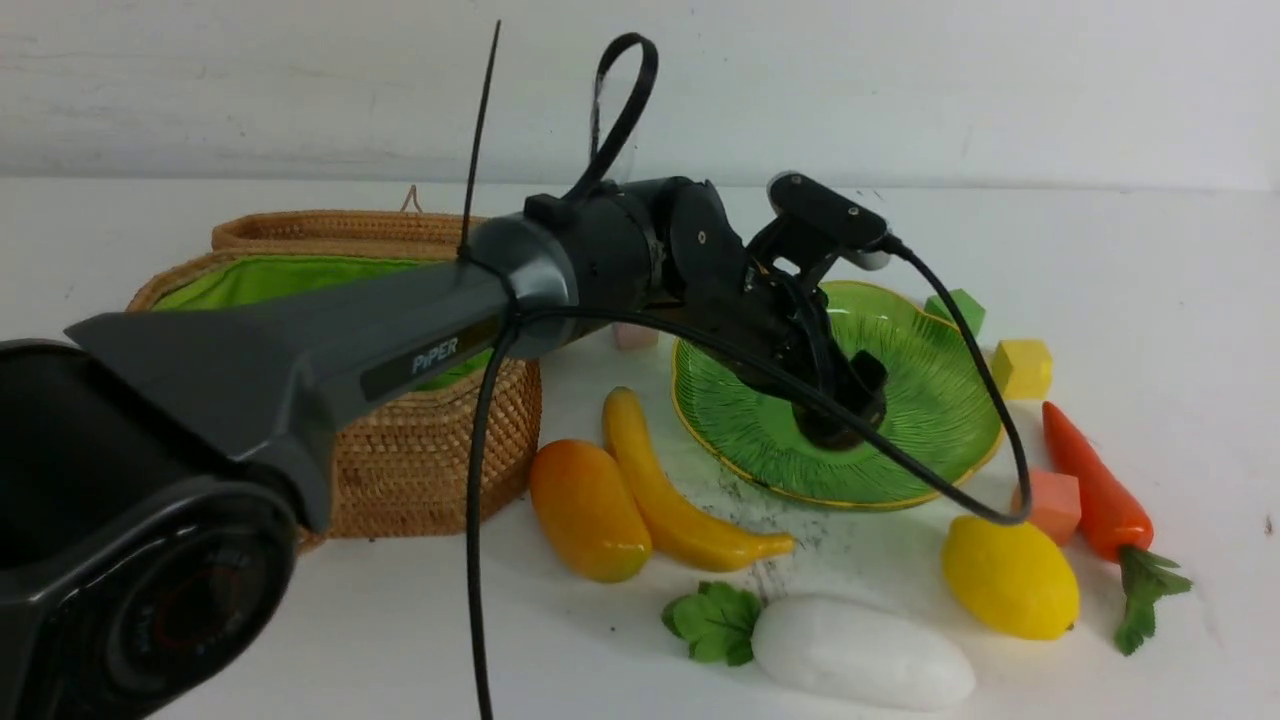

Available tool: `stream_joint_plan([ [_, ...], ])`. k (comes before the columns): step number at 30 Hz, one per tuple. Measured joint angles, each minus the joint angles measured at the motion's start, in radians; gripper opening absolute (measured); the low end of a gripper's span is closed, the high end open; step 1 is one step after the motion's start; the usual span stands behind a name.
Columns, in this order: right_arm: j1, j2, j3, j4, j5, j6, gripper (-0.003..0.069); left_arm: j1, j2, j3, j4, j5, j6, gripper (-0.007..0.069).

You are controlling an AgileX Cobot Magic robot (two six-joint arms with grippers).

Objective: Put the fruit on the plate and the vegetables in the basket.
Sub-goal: Grab a mangosteen with your left arm and put it on the plate on the right, then grab the mango with your left arm and place it on the right plate

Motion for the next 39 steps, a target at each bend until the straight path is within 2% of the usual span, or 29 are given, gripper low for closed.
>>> stream_joint_plan([
  [5, 0.000, 0.000, 0.000, 0.000, 0.001, 0.000, 0.0086, 0.000, -0.003, -0.003, 0.021, 0.042, 0.000, 0.0662],
  [8, 0.000, 0.000, 0.000, 0.000, 0.001, 0.000, 0.0089, 0.000, -0.030, -0.003, 0.043, 0.134, 0.000, 0.0605],
  [10, 0.000, 0.000, 0.000, 0.000, 0.001, 0.000, 0.0089, 0.000, -0.075, -0.002, 0.070, 0.213, 0.000, 0.0523],
  [12, 0.000, 0.000, 0.000, 0.000, 0.001, 0.000, 0.0089, 0.000, -0.134, -0.002, 0.097, 0.294, -0.017, 0.0397],
  [13, 0.000, 0.000, 0.000, 0.000, 0.001, 0.000, 0.0089, 0.000, -0.158, -0.002, 0.105, 0.318, -0.030, 0.0366],
  [15, 0.000, 0.000, 0.000, 0.000, 0.005, 0.000, 0.0090, 0.000, -0.261, -0.003, 0.141, 0.408, -0.096, 0.0139],
  [18, 0.000, 0.000, 0.000, 0.000, 0.008, 0.000, 0.0093, -0.003, -0.358, -0.007, 0.162, 0.506, -0.136, -0.0013],
  [22, 0.000, 0.000, 0.000, 0.000, 0.013, -0.017, 0.0093, -0.015, -0.423, -0.008, 0.188, 0.610, -0.201, -0.0013],
  [26, 0.000, -0.001, 0.010, 0.000, 0.013, -0.027, 0.0094, -0.054, -0.461, 0.026, 0.310, 0.679, -0.400, -0.0013],
  [32, 0.000, -0.001, 0.055, -0.002, 0.013, -0.027, 0.0097, -0.165, -0.519, 0.238, 0.505, 0.680, -0.660, -0.0013],
  [36, 0.000, -0.001, 0.061, -0.002, 0.009, -0.027, 0.0097, -0.200, -0.527, 0.360, 0.520, 0.656, -0.822, -0.0012],
  [39, 0.000, -0.001, 0.061, 0.001, 0.000, -0.027, 0.0097, -0.192, -0.522, 0.417, 0.533, 0.586, -0.885, 0.0041],
])
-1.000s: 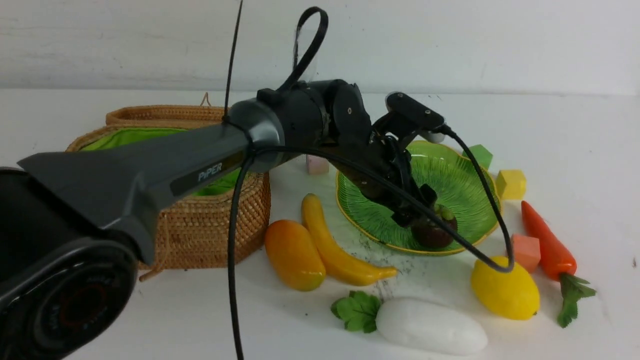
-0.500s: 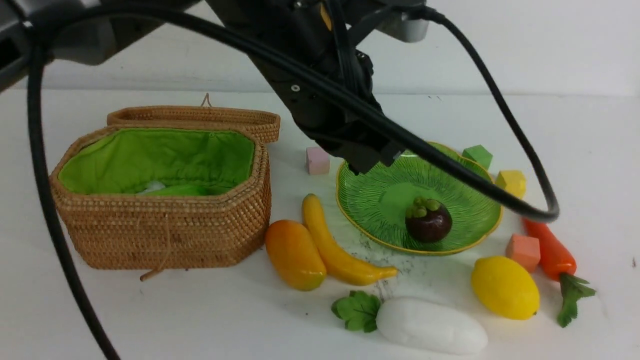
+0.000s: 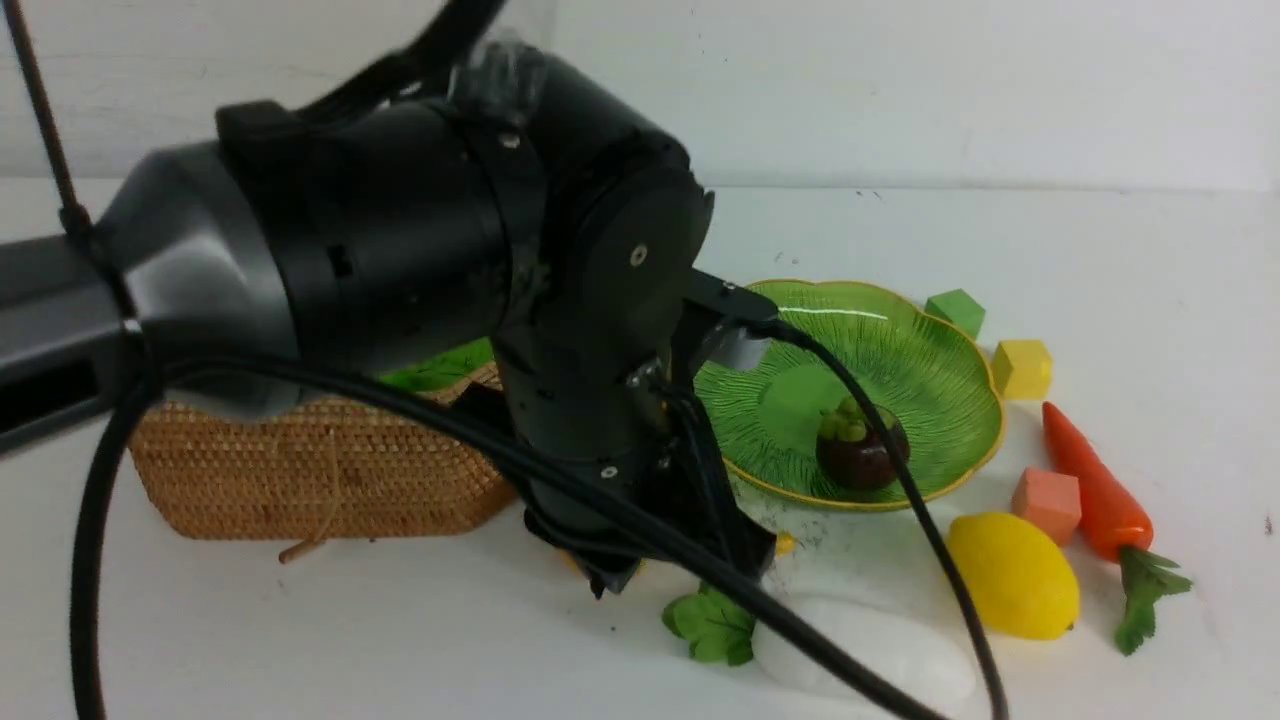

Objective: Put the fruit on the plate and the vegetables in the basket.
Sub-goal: Grab the mango with your left arm and place it on the right plate

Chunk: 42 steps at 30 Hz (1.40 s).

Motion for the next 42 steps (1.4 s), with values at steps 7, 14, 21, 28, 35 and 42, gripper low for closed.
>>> stream_joint_plan([
  [7, 0.000, 0.000, 0.000, 0.001, -0.058, 0.000, 0.0097, 0.044, 0.075, 0.012, 0.018, -0.078, -0.116, 0.0383],
  [14, 0.000, 0.000, 0.000, 0.017, -0.079, -0.002, 0.0097, 0.062, 0.173, 0.013, 0.127, -0.160, -0.278, 0.0628],
  [21, 0.000, 0.000, 0.000, 0.038, -0.068, -0.027, 0.0097, 0.062, 0.217, 0.013, 0.196, -0.263, -0.374, 0.0632],
  [28, 0.000, 0.000, 0.002, 0.093, -0.056, -0.091, 0.0097, 0.062, 0.246, 0.013, 0.286, -0.279, -0.455, 0.0617],
  [35, 0.000, 0.000, 0.004, 0.121, -0.055, -0.129, 0.0097, 0.062, 0.279, 0.013, 0.322, -0.284, -0.493, 0.0605],
  [42, 0.000, 0.000, 0.005, 0.122, -0.054, -0.131, 0.0097, 0.062, 0.298, 0.013, 0.314, -0.284, -0.496, 0.0593],
])
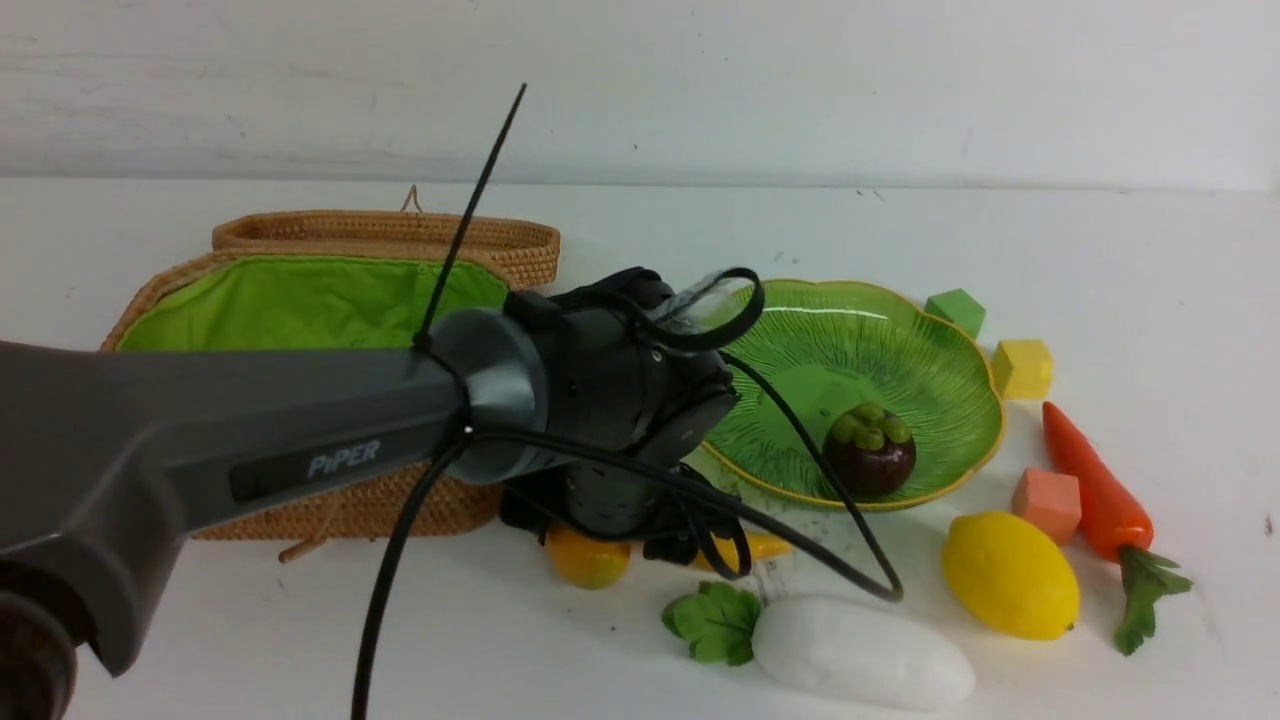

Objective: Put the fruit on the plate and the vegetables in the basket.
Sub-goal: Grab the mango with your left arm and place it on the right plate

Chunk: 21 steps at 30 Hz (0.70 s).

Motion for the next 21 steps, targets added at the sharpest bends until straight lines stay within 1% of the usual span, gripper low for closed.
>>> stream_joint_plan([
  [11, 0.000, 0.000, 0.002, 0.000, 0.015, -0.016, 0.0098, 0.000, 0.034, 0.000, -0.001, 0.001, 0.000, 0.0592],
  [21, 0.000, 0.000, 0.002, 0.000, 0.016, -0.019, 0.0098, 0.000, 0.048, 0.000, 0.038, -0.014, 0.000, 0.0592],
])
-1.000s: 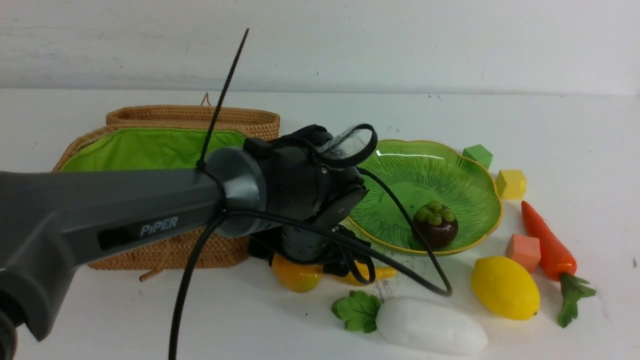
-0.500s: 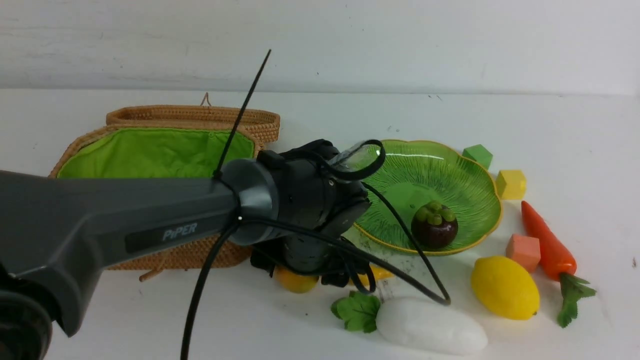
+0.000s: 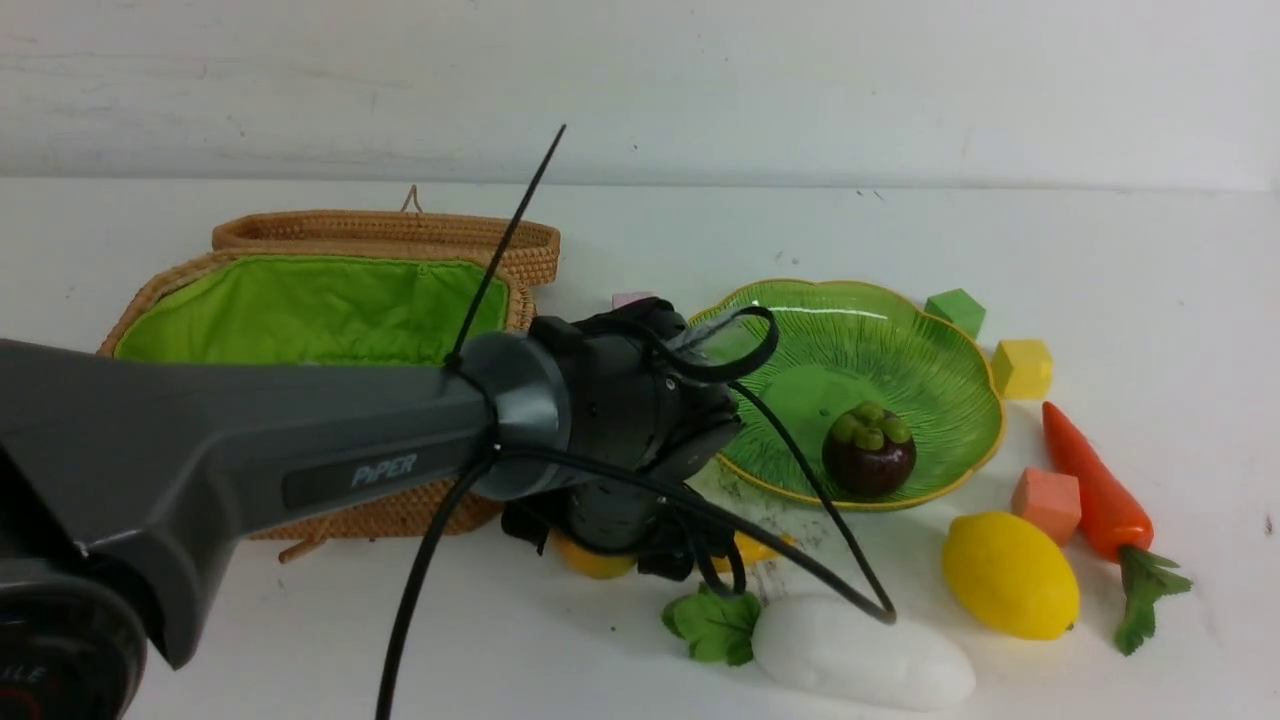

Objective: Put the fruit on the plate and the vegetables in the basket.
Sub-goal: Grab the mango with your left arm and place it on the right plate

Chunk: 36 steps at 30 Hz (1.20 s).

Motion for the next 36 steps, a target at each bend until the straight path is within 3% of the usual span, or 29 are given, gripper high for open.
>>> stream_joint_plan([
  [7, 0.000, 0.000, 0.000, 0.000, 0.003, -0.004, 0.0098, 0.000, 0.023, 0.000, 0.001, 0.001, 0.000, 0.0558],
  [10, 0.000, 0.000, 0.000, 0.001, 0.003, -0.004, 0.0098, 0.000, 0.023, 0.000, 0.001, 0.006, 0.000, 0.0498],
  [12, 0.000, 0.000, 0.000, 0.002, 0.003, -0.006, 0.0098, 0.000, 0.023, 0.000, 0.001, 0.008, 0.000, 0.0417],
  [36, 0.000, 0.000, 0.000, 0.010, 0.003, -0.007, 0.0098, -0.039, -0.093, 0.001, -0.031, 0.132, 0.028, 0.0419],
])
